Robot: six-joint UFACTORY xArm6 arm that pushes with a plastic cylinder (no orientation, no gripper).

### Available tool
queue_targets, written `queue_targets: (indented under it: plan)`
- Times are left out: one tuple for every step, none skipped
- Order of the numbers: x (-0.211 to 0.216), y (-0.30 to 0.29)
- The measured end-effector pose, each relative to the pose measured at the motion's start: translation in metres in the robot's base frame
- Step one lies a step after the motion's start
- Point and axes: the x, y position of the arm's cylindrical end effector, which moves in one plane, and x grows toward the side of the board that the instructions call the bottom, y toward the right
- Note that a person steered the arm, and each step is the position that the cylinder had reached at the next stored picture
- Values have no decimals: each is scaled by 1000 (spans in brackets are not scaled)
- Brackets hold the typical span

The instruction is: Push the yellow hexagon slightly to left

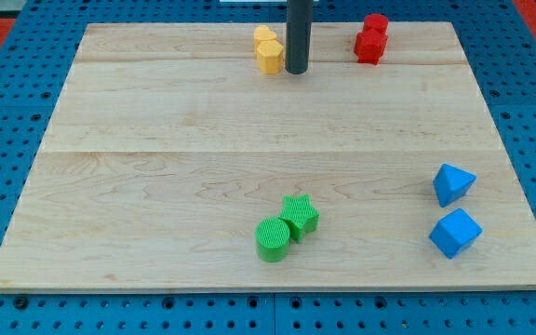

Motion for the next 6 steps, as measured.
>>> queue_targets:
  plan:
    - [-1, -10]
    - [-1, -17]
    - [8, 16]
    - [20, 96]
    - [-6, 147]
    - [-37, 182]
